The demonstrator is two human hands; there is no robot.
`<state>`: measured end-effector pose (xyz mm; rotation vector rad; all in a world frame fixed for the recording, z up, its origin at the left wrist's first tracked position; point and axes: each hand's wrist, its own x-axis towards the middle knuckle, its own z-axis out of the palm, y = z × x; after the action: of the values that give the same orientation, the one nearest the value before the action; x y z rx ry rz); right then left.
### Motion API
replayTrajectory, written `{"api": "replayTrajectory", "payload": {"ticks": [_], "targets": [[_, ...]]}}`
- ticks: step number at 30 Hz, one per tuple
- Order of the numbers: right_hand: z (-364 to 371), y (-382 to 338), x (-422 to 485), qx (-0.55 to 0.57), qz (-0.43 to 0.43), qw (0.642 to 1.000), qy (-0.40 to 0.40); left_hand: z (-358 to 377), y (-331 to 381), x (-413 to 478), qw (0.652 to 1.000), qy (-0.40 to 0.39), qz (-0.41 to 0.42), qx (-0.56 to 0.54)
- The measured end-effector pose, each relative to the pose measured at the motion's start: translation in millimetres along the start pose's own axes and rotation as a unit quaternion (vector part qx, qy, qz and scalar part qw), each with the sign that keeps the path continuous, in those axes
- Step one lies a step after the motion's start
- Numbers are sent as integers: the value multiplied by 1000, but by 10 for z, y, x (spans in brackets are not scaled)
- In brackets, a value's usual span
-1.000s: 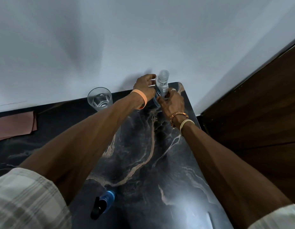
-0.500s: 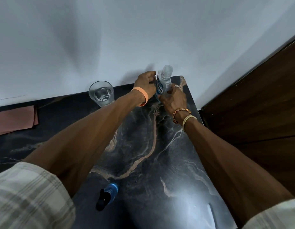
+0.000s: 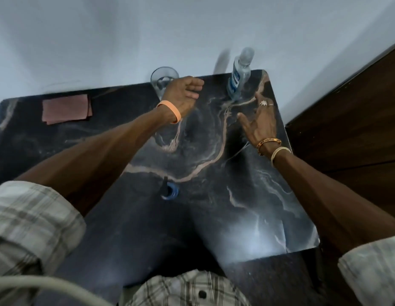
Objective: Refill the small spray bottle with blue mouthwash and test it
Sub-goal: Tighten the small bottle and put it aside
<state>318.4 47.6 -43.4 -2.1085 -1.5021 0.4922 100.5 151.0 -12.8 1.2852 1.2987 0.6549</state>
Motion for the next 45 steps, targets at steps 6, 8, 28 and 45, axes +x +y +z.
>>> {"api": "replayTrajectory", "payload": {"ticks": [6, 8, 28, 45], "targets": [[184, -130, -581, -23, -71, 993, -94, -426, -265, -683, 994, 79, 52, 60], [261, -198, -777, -23, -82, 987, -139, -539, -417, -963, 986, 79, 87, 115], [717, -745, -1498, 41, -166, 908, -383, -79, -1546, -2442, 988, 133, -45, 61], [709, -1164, -1587, 129, -171, 906, -366, -400, -1121, -2308, 969, 143, 20, 203]]}}
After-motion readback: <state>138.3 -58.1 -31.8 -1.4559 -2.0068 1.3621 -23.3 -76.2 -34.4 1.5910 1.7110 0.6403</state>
